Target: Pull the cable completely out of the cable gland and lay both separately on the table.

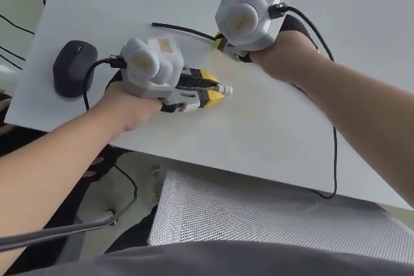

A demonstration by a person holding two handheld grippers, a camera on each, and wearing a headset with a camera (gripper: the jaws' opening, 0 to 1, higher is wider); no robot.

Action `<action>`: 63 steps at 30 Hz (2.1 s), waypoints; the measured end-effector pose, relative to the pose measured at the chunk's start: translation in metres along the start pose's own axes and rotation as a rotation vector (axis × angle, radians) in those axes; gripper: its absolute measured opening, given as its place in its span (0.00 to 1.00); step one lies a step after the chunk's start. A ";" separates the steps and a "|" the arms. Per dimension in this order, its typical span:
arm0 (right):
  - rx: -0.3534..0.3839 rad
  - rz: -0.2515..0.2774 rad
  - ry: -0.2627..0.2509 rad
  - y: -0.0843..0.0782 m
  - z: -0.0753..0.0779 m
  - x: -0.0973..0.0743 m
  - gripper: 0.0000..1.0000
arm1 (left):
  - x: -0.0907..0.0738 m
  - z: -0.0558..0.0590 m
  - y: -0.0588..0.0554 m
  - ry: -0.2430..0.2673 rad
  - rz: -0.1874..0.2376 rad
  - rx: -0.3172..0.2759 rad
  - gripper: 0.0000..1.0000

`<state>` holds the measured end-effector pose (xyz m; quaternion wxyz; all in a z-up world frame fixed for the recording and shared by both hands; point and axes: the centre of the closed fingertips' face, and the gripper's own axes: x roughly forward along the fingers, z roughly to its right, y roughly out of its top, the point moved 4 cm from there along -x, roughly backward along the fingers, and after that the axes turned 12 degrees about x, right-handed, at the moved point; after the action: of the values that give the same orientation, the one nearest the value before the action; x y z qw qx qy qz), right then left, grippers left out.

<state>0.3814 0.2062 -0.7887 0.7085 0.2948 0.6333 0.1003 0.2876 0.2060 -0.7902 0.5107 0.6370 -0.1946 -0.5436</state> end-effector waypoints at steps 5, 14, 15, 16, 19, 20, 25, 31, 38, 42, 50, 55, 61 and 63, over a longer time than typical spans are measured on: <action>-0.009 -0.006 0.002 0.001 0.000 0.000 0.00 | -0.001 0.001 0.001 0.005 -0.006 0.004 0.16; -0.020 -0.013 -0.026 0.004 0.003 0.000 0.04 | -0.003 0.002 0.001 0.019 -0.026 0.017 0.16; -0.012 -0.012 -0.029 0.004 0.004 0.000 0.06 | -0.003 0.002 0.001 0.021 -0.030 0.023 0.16; -0.003 -0.011 -0.030 0.004 0.005 0.000 0.07 | -0.003 0.003 0.001 0.022 -0.036 0.032 0.16; 0.012 -0.007 -0.036 0.004 0.006 -0.001 0.10 | -0.003 0.004 0.000 0.025 -0.049 0.041 0.16; 0.012 -0.006 -0.037 0.004 0.006 -0.001 0.11 | -0.003 0.004 0.001 0.025 -0.047 0.040 0.16; 0.033 0.018 -0.034 0.008 0.008 -0.005 0.13 | -0.003 0.005 0.000 0.033 -0.068 0.063 0.19; 0.053 0.048 -0.045 0.012 0.015 -0.016 0.15 | -0.003 0.002 0.001 0.046 -0.075 0.066 0.22; 0.070 0.085 -0.062 0.008 0.019 -0.036 0.18 | -0.004 0.002 0.000 0.068 -0.107 0.073 0.28; 0.079 0.112 -0.068 0.005 0.018 -0.055 0.20 | -0.007 0.003 0.002 0.084 -0.111 0.066 0.31; 0.118 0.171 -0.090 -0.006 0.018 -0.100 0.26 | -0.016 0.014 0.010 0.131 -0.119 0.072 0.39; 0.156 0.220 -0.088 -0.014 0.015 -0.132 0.28 | -0.022 0.025 0.022 0.163 -0.104 0.051 0.44; 0.233 0.311 -0.067 -0.028 0.010 -0.172 0.33 | -0.031 0.035 0.037 0.202 -0.085 0.037 0.50; 0.247 0.336 -0.051 -0.033 0.005 -0.184 0.34 | -0.035 0.038 0.043 0.215 -0.071 0.012 0.52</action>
<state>0.3457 0.0830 -0.6524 0.6560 0.4834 0.5646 0.1313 0.2551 0.1998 -0.7320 0.5051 0.7013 -0.1190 -0.4887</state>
